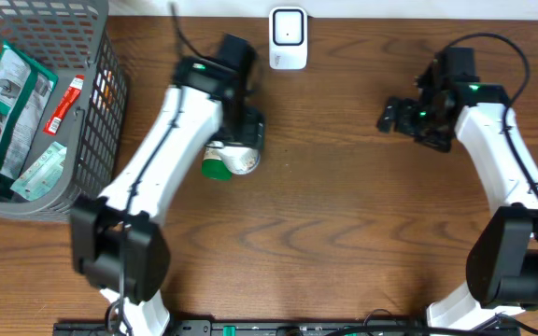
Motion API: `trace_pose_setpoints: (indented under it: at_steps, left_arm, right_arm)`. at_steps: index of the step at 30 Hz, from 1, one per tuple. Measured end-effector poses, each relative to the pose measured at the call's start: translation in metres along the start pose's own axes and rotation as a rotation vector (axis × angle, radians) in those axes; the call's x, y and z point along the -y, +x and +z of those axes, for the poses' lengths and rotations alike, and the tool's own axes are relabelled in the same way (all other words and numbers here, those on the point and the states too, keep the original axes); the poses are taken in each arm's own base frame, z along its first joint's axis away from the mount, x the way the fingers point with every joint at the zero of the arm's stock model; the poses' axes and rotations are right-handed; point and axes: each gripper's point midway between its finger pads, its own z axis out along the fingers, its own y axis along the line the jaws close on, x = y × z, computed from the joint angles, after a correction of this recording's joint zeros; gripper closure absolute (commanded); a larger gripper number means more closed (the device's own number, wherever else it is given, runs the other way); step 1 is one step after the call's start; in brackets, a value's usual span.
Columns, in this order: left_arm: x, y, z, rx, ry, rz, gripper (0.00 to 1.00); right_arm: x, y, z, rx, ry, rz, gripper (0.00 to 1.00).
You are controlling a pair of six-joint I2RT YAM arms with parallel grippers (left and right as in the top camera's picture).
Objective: Scan the item barcode
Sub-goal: 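Lift the tub out and carry it toward the scanner box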
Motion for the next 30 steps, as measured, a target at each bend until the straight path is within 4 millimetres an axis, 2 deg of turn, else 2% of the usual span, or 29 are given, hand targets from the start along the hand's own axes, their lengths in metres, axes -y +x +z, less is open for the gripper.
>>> trace_pose_setpoints:
  at_steps: [6,14,17,19,21,26,30]
  left_arm:
    - [0.023,0.003,0.028,0.025,-0.196,0.108,0.26]
    - [0.069,0.001,0.061,0.147,-0.391,0.259,0.26]
    - [0.083,-0.004,0.071,0.215,-0.458,0.295,0.25]
    - [0.087,-0.005,0.071,0.246,-0.497,0.315,0.23]
    - [0.090,-0.003,0.072,0.263,-0.531,0.336,0.12]
    - [0.097,0.007,0.081,0.245,-0.564,0.385,0.03]
    - [0.105,0.014,0.087,0.229,-0.545,0.402,0.03]
  right_arm:
    - [0.041,-0.012,-0.008,0.023,0.026,0.105,0.01]
    - [0.091,-0.022,-0.019,0.055,0.055,0.234,0.01]
    - [0.099,-0.023,-0.021,0.060,0.061,0.254,0.01]
    - [0.102,-0.023,-0.021,0.061,0.063,0.261,0.01]
    - [0.103,-0.023,-0.022,0.062,0.064,0.262,0.01]
    - [0.102,-0.023,-0.021,0.060,0.063,0.262,0.01]
    - [0.102,-0.023,-0.021,0.060,0.063,0.262,0.01]
